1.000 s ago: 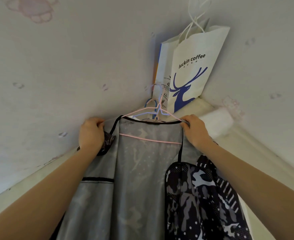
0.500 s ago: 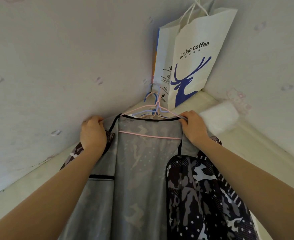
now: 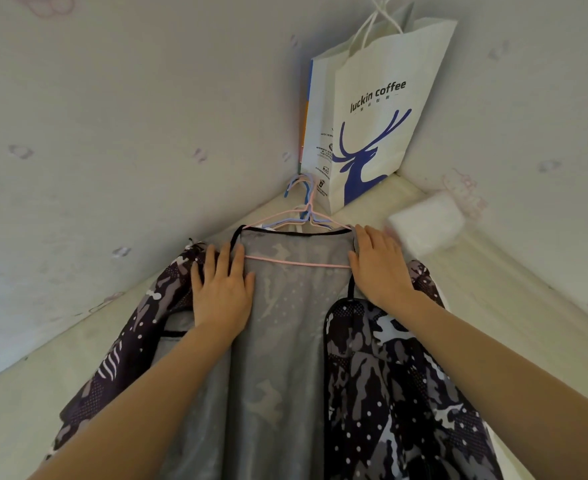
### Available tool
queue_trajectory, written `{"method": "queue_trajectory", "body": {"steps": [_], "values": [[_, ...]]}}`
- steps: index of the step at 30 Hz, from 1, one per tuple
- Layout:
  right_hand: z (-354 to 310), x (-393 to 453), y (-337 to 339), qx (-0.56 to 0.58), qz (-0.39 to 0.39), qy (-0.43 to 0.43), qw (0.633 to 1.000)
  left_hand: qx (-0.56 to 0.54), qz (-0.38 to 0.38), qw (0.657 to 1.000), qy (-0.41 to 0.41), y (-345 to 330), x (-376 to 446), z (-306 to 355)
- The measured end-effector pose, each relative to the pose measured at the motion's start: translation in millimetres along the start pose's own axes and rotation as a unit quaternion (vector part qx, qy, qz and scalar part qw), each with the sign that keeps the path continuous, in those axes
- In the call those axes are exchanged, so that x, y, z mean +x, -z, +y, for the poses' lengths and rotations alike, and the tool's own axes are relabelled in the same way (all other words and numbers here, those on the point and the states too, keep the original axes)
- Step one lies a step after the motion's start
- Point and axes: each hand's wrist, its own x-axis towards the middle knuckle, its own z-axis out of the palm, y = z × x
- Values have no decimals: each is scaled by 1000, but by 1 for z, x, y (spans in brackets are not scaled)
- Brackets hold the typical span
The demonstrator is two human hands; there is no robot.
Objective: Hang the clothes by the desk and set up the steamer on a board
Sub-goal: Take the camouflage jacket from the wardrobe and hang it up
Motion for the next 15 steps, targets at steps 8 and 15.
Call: {"method": "queue_trajectory", "body": {"steps": [8,15], "values": [[-22,-82,8,-3,-38,0,999,-16,-23,999,-27,3,-56,13],[-44,-174,2,9,-76,-20,997,-36,-67,995,-57,6,-129,11]]}}
